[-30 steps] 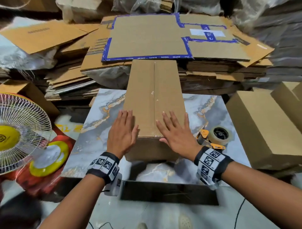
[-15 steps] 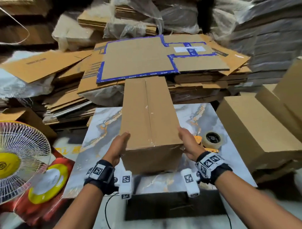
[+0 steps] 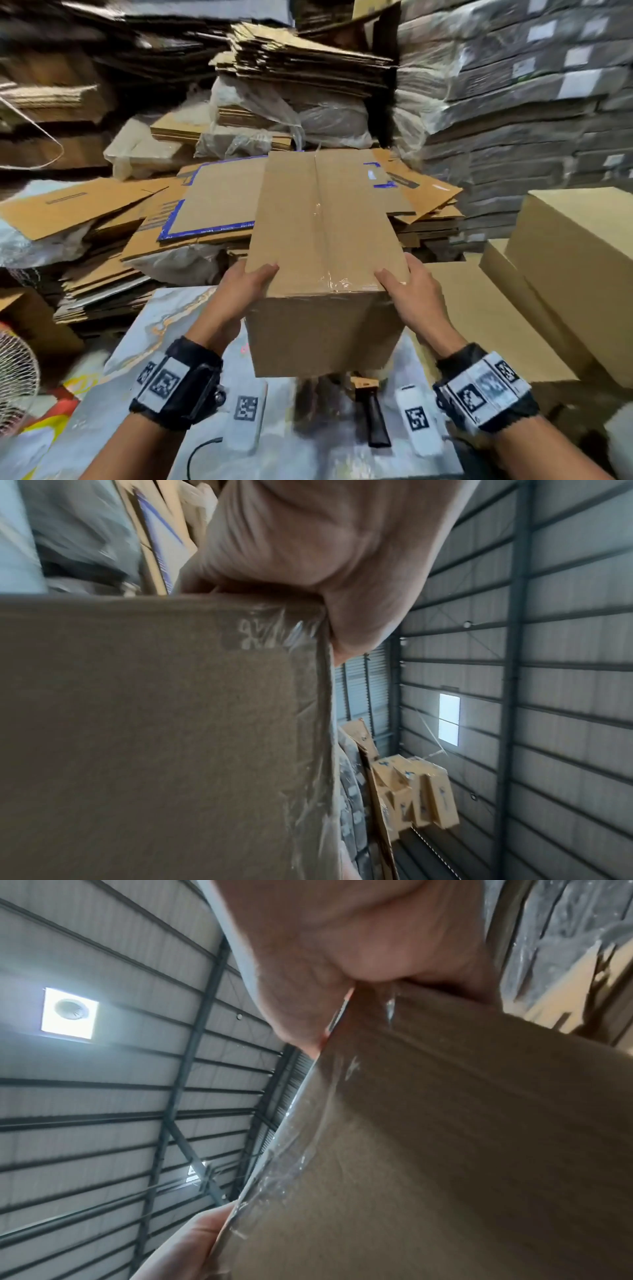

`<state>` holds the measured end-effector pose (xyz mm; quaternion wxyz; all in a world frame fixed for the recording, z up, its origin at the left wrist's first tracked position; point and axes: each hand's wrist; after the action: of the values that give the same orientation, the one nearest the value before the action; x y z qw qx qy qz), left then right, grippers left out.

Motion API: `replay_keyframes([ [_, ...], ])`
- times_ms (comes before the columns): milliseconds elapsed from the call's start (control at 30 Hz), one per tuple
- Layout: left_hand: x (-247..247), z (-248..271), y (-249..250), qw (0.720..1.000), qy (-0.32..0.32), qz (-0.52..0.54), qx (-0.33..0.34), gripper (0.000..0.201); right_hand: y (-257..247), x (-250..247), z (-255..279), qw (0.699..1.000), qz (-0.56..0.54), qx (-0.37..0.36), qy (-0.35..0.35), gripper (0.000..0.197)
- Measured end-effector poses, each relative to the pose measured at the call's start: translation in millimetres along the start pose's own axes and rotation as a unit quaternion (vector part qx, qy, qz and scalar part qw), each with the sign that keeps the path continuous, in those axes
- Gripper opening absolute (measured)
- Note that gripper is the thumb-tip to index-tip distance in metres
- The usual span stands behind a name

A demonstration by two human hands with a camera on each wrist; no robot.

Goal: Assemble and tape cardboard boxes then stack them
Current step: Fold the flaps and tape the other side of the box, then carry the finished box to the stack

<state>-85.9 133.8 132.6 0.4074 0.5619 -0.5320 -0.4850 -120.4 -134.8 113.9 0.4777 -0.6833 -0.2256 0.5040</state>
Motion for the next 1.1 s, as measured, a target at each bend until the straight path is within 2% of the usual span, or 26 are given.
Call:
replay_keyframes([
  [67,33.3,-13.2,19.3,0.999,0.003,-0.004,0.032,0.014,4.1,-37.6,-16.3,0.999,-0.032,-0.023,-0.025,0.054],
  [133,61.5,-27.7,32.9,0.999,0.008,0.001,0.053,0.014,5.9,-69.2,-36.4,0.995,-0.039,-0.064,-0.058,0.079],
  [233,89.9,-49.8,47.0,0.997,0.016,0.008,0.071,0.026,4.9,-100.2,-70.9,0.993,0.023,-0.106,-0.055,0.118],
  [300,103.8,-69.3,54.9,0.996,0.011,0.000,0.094,0.034,0.5,-112.8,-97.9,0.988,0.079,-0.124,-0.042,0.130],
  [433,132.1,-123.0,72.0,0.991,0.011,-0.004,0.136,0.036,-13.1,-127.2,-155.1,0.983,0.085,-0.163,-0.005,0.119],
  [500,137.7,-135.3,77.4,0.990,0.017,0.020,0.141,0.033,-19.6,-132.1,-165.0,0.984,0.071,-0.164,-0.008,0.117],
  [633,150.6,-169.8,89.2,0.984,-0.012,0.020,0.177,0.043,-27.9,-135.0,-198.3,0.983,0.043,-0.176,0.028,0.115],
  [733,161.4,-192.1,99.3,0.976,-0.027,0.013,0.217,0.041,-33.7,-140.9,-222.1,0.983,0.033,-0.173,0.054,0.114],
  [767,162.9,-196.1,100.3,0.971,-0.033,-0.010,0.238,0.047,-34.1,-141.6,-226.1,0.983,0.030,-0.171,0.058,0.113],
  [800,164.2,-205.9,101.7,0.962,-0.040,-0.050,0.264,0.061,-36.3,-143.0,-234.4,0.982,0.025,-0.174,0.062,0.113],
  [867,166.6,-227.3,102.8,0.944,-0.071,-0.125,0.297,0.101,-39.2,-145.7,-254.0,0.981,0.016,-0.177,0.076,0.115],
  [900,169.0,-238.2,103.9,0.934,-0.083,-0.158,0.311,0.114,-40.5,-147.8,-265.0,0.981,0.015,-0.178,0.082,0.116],
  [933,172.2,-249.9,103.1,0.921,-0.090,-0.194,0.326,0.118,-40.8,-149.8,-276.7,0.980,0.014,-0.180,0.086,0.117],
  [1000,183.2,-270.9,100.8,0.896,-0.082,-0.260,0.349,0.109,-41.0,-153.5,-300.4,0.980,0.015,-0.181,0.084,0.116],
  [1100,201.5,-308.0,93.1,0.886,-0.074,-0.291,0.354,0.090,-39.6,-155.2,-343.2,0.982,0.019,-0.174,0.071,0.111],
])
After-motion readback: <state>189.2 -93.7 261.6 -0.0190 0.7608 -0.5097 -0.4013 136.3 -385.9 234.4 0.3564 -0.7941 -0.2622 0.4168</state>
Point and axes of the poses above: each hand's wrist, its own z-axis away from the middle knuckle, its own x-axis out of the palm, y = z × x, and after that the axes turned 11 degrees about x, right-handed
